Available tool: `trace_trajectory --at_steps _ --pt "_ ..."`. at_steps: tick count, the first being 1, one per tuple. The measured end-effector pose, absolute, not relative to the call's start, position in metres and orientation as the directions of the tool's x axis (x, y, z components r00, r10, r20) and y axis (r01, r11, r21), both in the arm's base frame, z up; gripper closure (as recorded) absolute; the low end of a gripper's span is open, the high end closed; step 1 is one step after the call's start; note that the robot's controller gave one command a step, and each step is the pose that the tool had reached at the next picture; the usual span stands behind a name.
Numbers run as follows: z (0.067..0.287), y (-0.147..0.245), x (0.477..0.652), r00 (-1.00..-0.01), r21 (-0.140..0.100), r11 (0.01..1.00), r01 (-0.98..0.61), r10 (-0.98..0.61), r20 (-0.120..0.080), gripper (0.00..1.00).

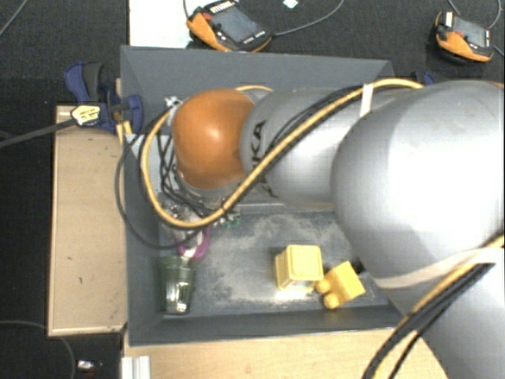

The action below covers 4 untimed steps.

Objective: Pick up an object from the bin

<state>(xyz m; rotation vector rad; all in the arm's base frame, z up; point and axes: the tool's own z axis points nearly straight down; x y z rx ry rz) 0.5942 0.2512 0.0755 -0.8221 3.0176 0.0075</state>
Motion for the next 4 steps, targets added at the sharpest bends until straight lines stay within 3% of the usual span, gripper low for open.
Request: trace_trajectory --at_steps 1,3,4 --pt "0.096 0.25 0.592 -0.863 0.002 0.863 -0.506 -0.506 -0.008 1.0" --pt "0.163 0.251 0.593 -0.867 0.003 0.867 -0.499 -0.499 -0.014 1.0" --pt "0.176 0.251 0.594 -0.868 0.002 0.868 -0.497 -0.497 -0.019 1.0"
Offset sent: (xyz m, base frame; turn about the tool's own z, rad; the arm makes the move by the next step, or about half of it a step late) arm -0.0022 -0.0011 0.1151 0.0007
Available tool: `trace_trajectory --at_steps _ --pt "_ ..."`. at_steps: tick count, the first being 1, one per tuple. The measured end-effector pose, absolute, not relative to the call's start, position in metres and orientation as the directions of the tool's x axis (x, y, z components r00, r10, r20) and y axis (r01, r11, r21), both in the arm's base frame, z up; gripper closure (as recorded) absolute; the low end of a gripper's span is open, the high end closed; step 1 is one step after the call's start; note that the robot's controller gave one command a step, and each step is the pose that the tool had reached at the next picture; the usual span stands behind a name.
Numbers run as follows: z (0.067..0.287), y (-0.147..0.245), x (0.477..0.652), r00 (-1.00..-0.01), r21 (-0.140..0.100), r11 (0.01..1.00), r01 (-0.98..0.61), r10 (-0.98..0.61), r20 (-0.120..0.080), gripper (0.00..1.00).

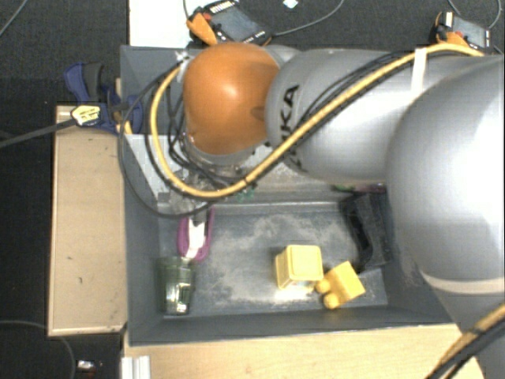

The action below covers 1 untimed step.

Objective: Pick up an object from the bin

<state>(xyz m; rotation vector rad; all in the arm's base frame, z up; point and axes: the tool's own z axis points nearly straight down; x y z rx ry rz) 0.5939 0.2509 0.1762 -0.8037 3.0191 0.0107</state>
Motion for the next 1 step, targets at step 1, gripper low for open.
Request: trace_trajectory --at_steps 1 --pt "0.2121 0.251 0.5946 -0.868 0.001 0.868 -0.496 -0.496 -0.021 1.0"
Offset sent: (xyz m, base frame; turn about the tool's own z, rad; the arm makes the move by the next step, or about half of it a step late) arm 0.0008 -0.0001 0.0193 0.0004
